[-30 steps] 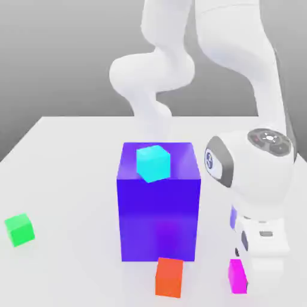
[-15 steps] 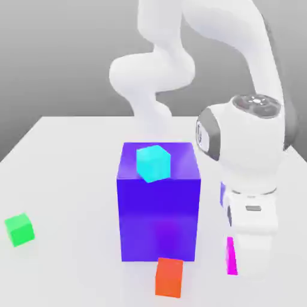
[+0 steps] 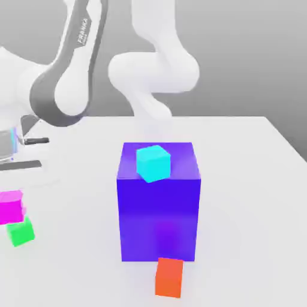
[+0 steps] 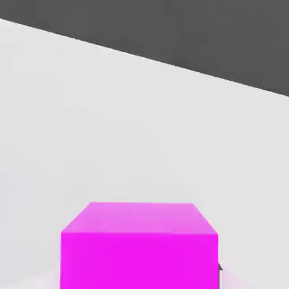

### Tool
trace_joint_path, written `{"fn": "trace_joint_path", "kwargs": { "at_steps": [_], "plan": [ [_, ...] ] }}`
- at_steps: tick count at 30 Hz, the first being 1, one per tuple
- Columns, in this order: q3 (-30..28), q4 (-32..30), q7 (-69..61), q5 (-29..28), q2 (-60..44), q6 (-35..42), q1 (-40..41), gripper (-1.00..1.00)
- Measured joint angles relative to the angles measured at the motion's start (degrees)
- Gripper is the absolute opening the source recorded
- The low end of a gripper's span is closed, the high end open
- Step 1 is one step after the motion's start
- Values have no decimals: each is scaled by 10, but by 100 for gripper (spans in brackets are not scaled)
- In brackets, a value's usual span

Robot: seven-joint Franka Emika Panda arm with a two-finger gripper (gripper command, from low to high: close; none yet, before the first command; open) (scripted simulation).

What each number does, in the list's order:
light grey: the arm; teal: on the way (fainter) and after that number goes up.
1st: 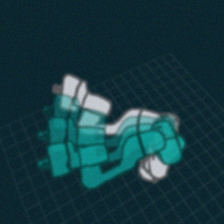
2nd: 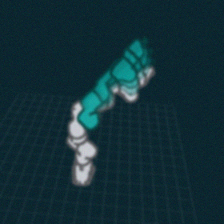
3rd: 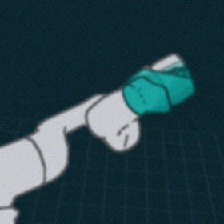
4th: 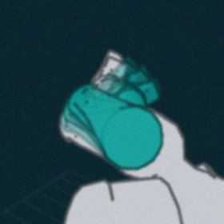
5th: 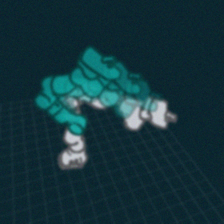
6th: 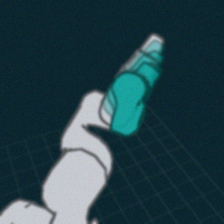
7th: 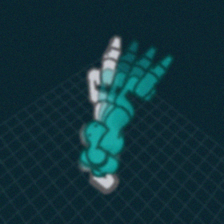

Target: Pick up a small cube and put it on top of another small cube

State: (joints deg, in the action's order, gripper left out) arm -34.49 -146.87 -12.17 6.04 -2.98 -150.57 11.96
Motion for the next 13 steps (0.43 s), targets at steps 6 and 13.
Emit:
{"fn": "trace_joint_path", "kwargs": {
  "at_steps": [6, 13],
  "plan": [
    [20, -6, -39, 44, -55, -43, 12, -100],
    [75, -1, -102, 131, -119, -87, 51, 100]
  ]
}}
